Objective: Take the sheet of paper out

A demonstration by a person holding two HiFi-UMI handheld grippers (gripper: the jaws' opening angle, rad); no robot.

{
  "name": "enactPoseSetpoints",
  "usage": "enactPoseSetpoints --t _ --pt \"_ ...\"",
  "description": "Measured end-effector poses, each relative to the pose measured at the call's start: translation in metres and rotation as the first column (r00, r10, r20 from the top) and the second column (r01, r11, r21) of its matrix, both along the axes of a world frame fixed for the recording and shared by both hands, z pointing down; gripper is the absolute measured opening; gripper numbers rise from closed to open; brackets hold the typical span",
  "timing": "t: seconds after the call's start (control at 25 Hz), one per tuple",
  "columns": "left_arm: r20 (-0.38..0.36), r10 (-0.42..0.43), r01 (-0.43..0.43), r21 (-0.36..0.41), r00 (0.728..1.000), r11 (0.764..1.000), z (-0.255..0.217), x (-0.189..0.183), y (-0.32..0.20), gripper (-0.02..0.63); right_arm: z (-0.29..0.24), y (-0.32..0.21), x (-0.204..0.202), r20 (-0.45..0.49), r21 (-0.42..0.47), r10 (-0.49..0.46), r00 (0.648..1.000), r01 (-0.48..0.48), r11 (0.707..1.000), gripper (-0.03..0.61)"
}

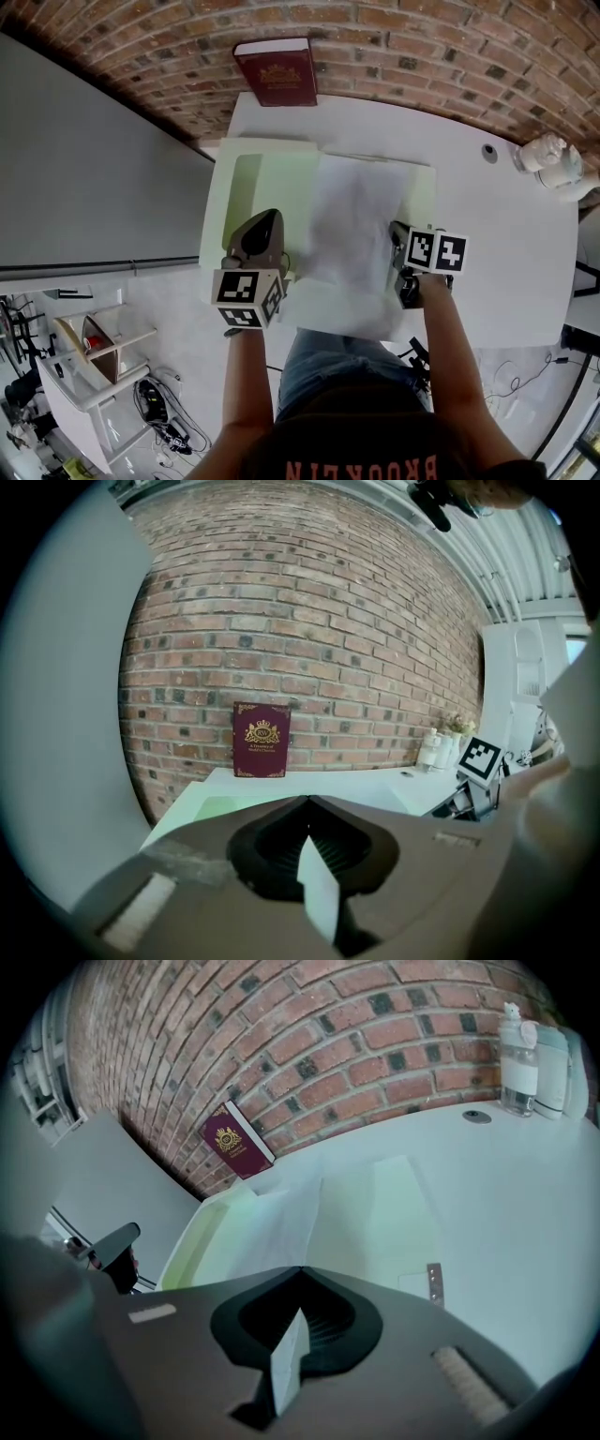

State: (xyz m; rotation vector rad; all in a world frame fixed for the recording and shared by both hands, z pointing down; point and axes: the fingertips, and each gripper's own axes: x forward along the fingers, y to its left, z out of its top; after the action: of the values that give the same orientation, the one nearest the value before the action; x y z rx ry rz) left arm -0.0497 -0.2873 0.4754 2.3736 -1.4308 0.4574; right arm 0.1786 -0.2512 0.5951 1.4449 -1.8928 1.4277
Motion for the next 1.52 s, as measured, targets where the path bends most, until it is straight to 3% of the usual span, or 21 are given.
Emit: enactPoseSetpoints --t 0.44,0.76,1.24,1.52 --pt "-0.002 -0.001 0.001 0.055 1.0 0.998 -0.021 0.009 0.015 0.0 -0.048 0.008 0.007 0.013 0.117 -0.014 1.0 0.012 0.993 0.002" --pt "-0.004 0.035 -0.034 0.105 0.999 0.994 -0.039 0.007 0.021 0.0 -0.092 0.015 0.007 0.026 0.234 0.017 1.0 -0.023 0.972 0.002" --pt "-0.011 0.094 -0.089 0.202 0.996 0.975 -0.086 -0.012 0.006 0.0 -0.149 0.011 -0.011 0.058 0.368 0.105 0.993 -0.119 0.922 0.002" --pt "-0.021 0.105 -0.095 0.269 0.994 0.959 -0.117 -0.024 -0.002 0.0 -0.193 0.004 -0.019 0.076 0.467 0.138 0.987 -0.158 0.87 0.002"
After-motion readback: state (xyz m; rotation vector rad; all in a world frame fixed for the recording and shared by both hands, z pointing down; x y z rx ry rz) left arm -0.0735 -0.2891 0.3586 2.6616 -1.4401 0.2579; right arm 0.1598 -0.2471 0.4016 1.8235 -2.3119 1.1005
